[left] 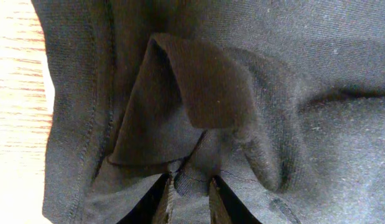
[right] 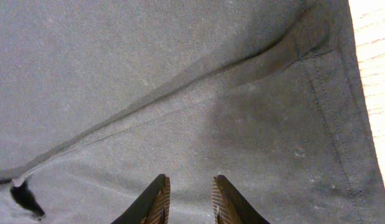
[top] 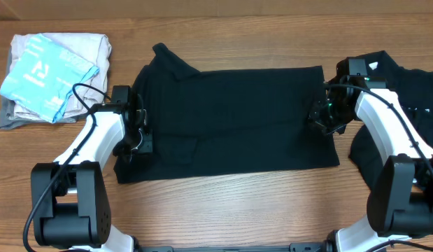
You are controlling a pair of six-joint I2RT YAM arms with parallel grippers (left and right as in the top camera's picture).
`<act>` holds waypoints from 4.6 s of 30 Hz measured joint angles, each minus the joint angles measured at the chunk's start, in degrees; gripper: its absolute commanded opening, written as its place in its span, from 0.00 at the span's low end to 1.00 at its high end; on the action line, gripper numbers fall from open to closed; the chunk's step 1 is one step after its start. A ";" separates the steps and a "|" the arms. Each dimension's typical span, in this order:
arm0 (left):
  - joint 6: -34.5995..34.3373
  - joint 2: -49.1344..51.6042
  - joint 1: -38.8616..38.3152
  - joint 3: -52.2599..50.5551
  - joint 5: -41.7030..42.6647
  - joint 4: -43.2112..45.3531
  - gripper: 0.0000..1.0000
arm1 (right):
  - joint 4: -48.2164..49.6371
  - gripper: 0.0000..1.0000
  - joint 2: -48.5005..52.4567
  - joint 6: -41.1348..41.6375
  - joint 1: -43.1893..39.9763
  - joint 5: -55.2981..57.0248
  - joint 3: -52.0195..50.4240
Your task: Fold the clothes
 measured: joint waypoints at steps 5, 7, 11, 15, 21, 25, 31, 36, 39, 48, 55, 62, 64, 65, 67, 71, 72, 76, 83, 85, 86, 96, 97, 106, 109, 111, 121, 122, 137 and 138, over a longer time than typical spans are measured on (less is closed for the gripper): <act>0.02 0.00 0.00 0.00 0.00 -0.11 0.04 | -0.22 0.27 0.00 0.02 0.00 -0.02 0.00; 0.00 0.00 0.00 0.00 0.00 -0.50 0.04 | -0.26 0.27 0.00 0.02 0.00 0.00 0.00; -0.20 0.00 0.00 0.02 0.00 -3.65 0.04 | -0.28 0.27 0.00 0.02 0.00 0.00 0.00; -2.14 0.00 0.00 0.96 0.00 -9.81 0.04 | -0.28 0.27 0.00 0.02 0.00 -0.02 0.00; -3.80 0.00 0.00 4.98 -0.02 -13.22 0.14 | -0.28 0.27 0.00 0.00 0.00 -0.02 0.00; -5.11 0.00 0.00 5.16 -0.42 -13.86 0.34 | -0.31 0.28 0.00 0.02 0.00 -0.02 0.00; -5.86 0.00 0.26 7.15 -0.61 -16.11 0.40 | -0.39 0.22 0.00 0.00 0.00 -0.39 0.00; -6.45 0.00 0.31 13.03 4.22 -14.29 0.07 | -0.68 0.13 0.00 -0.17 0.04 -1.97 0.00; -6.47 0.00 0.22 13.03 8.85 -10.14 0.05 | -0.66 0.13 0.00 -0.20 0.04 -2.34 0.00; -6.49 3.56 -0.44 9.92 11.26 -5.99 0.04 | -0.81 0.17 0.00 -0.15 0.07 -1.79 0.00; -6.08 9.90 -0.44 9.68 7.28 -0.15 0.04 | -0.48 0.21 0.00 -0.22 0.04 -1.27 0.00; -6.03 10.32 -0.44 11.56 8.41 -1.40 0.09 | 0.00 0.27 0.00 -0.74 0.04 -1.22 0.02; -5.99 10.05 -0.46 14.71 9.33 -3.23 0.11 | -0.24 0.30 0.00 -1.05 0.04 -1.16 0.24; -5.92 9.60 -0.48 16.39 9.57 -3.87 0.11 | -0.61 0.30 0.00 -1.11 0.04 -1.16 0.55; -5.81 8.33 -0.61 20.15 9.94 -5.22 0.11 | -1.73 0.31 0.00 -1.31 0.07 -1.09 1.86; -5.44 4.98 -2.14 29.86 10.58 -7.19 0.04 | -3.72 0.34 -0.02 -1.49 0.04 -1.07 6.29; -5.22 4.37 -2.78 32.02 11.06 -8.22 0.04 | -3.98 0.35 -0.02 -1.49 0.04 -1.07 7.19; -3.63 2.43 -6.01 35.39 14.69 -13.00 0.04 | -5.31 0.36 -0.02 -1.53 0.04 -1.05 8.46; -0.33 4.13 -10.91 29.64 18.62 -18.18 0.04 | -6.84 0.37 -0.02 -1.49 0.04 -1.05 8.46; -0.07 4.66 -11.19 25.81 19.28 -15.93 0.04 | -6.84 0.37 -0.02 -1.53 0.04 -1.05 8.46; 0.02 4.92 -11.17 23.41 19.67 -13.90 0.04 | -6.82 0.37 -0.02 -1.51 0.04 -1.03 8.46; 0.00 5.62 -11.17 9.60 20.83 -1.09 0.04 | -6.62 0.38 -0.02 -1.49 0.04 0.48 8.46; -0.07 5.62 -11.17 8.72 20.90 0.79 0.04 | -6.45 0.39 -0.02 -1.51 0.04 0.48 8.46; -1.07 5.62 -11.17 5.20 21.09 8.35 0.05 | -6.56 0.40 -0.02 -1.49 0.04 0.70 8.46; -1.55 5.62 -11.17 5.05 21.09 8.87 0.06 | -6.54 0.40 -0.02 -1.53 0.07 1.14 8.46; -1.75 5.62 -11.17 4.96 21.09 9.05 0.06 | -6.54 0.40 -0.02 -1.51 0.04 1.33 8.46; -3.28 5.62 -11.17 1.20 21.09 13.25 0.04 | -6.36 0.41 -0.02 -1.49 0.04 1.79 8.46; -3.30 5.62 -11.17 1.05 21.09 13.35 0.04 | -6.29 0.41 -0.02 -1.55 0.04 1.79 8.46; -4.15 5.62 -11.17 32.11 20.96 -4.39 0.21 | -7.67 0.47 -0.02 -1.44 0.04 3.06 13.00; -4.50 5.62 -11.17 36.02 19.93 -5.64 0.23 | -8.20 0.47 -0.02 -1.53 0.04 3.10 14.75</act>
